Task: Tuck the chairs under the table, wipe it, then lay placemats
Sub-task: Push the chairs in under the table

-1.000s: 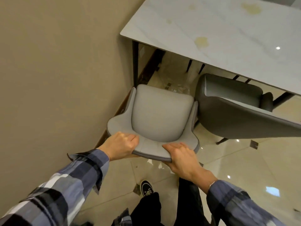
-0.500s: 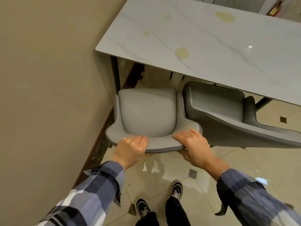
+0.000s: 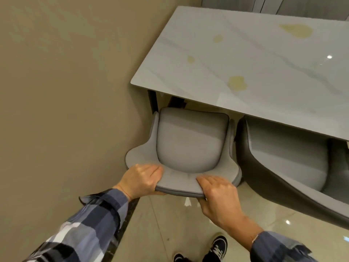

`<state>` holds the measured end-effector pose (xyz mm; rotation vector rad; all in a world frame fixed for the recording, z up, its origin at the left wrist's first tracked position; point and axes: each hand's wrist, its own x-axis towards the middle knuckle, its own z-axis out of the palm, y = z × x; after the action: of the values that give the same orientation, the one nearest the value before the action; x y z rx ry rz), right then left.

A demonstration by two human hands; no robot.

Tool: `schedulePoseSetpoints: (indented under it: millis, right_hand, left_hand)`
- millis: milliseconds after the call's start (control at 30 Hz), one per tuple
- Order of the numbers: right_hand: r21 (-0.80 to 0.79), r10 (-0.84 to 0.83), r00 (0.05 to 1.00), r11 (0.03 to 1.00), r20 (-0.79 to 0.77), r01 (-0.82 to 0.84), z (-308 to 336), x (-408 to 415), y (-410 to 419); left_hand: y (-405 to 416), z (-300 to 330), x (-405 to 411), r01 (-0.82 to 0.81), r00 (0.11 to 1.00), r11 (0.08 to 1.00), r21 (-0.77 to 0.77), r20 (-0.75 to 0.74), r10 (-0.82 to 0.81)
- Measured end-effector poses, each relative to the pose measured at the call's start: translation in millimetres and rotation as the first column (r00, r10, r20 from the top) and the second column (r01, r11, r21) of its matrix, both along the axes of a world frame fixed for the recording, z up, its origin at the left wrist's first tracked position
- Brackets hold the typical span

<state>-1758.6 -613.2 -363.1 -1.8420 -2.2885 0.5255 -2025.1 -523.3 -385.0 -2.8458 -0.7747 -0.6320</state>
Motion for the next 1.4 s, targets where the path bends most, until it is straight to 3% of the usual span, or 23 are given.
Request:
schedulePoseSetpoints:
  millis: [233,467,700,867,1033,1400]
  right_hand:
    - [-0.028,0.004,1.000,1.000,0.020,-0.003,7,1,-3]
    - [-0.064,-0.104,0.994,0.992,0.026,0.106,8,-20,-22]
    - [-0.004,-0.142,0.989,0.990,0.051,0.142,14,-43,-5]
    - [0.063,-0.132,0.991,0.989,-0.005,0.132,26,-47,56]
    - [-0.034,-0.176,0.984,0.984,0.015,0.176,45,-21,96]
    - [0.016,-0.146,0.988,0.989,0.047,0.145,15,5,53]
  left_hand:
    - [-5,-11,3,-0.017,0.999,0.999,0.048,0.037,0.016]
    - [3,-17,-9,0.076,0.997,0.997,0.027,-0.013,-0.076]
    - [37,-13,-22,0.190,0.981,0.981,0.037,0.042,-0.191]
    - [101,14,-24,0.133,0.991,0.991,-0.006,-0.006,-0.133]
    - [125,42,9,0.001,0.999,0.999,0.033,-0.034,0.000]
    - [82,-17,25,0.049,0.995,0.998,0.036,-0.091,-0.046]
